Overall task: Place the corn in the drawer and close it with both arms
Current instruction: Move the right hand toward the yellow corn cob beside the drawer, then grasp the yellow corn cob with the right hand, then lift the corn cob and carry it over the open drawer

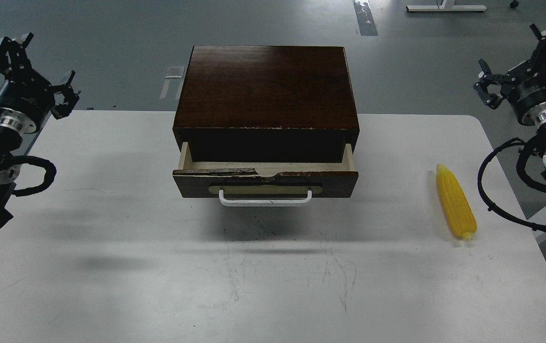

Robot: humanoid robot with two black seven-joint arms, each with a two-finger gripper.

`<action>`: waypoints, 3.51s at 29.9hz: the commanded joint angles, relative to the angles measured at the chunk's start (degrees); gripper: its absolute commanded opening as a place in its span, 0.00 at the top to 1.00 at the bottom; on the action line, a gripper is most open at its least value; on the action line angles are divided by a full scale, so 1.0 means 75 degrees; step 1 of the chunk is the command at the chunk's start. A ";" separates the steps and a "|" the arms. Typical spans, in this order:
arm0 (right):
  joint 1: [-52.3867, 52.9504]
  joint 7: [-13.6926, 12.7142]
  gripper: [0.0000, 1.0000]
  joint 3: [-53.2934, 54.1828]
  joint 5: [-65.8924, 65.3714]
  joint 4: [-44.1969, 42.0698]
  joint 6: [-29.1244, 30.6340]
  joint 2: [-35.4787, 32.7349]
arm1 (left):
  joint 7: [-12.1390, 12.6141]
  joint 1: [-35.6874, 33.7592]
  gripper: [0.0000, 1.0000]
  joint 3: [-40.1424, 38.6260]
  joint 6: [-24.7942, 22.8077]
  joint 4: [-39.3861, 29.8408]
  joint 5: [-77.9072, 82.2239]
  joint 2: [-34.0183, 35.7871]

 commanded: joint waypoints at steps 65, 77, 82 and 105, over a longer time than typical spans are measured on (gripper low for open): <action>0.0827 -0.1640 0.24 -0.5764 -1.0957 0.4050 -0.1365 -0.2009 | -0.0087 0.0168 0.02 0.0043 0.0000 0.0019 -0.0008 0.0650; 0.0873 -0.1617 0.65 -0.5752 -1.0922 0.3826 -0.1365 -0.1809 | -0.0169 0.0274 0.02 0.0031 0.0000 0.0020 -0.0019 0.0650; 0.1644 -0.1570 0.72 -0.5659 -1.0840 0.4001 -0.1365 -0.2031 | -0.0122 0.0274 0.02 0.0031 0.0000 0.0031 -0.0008 0.0743; 0.5947 -0.1523 0.79 -0.5588 -1.2772 0.6838 -0.1388 -0.0568 | -0.0087 0.0192 0.02 0.0043 0.0000 0.0020 0.0004 0.0837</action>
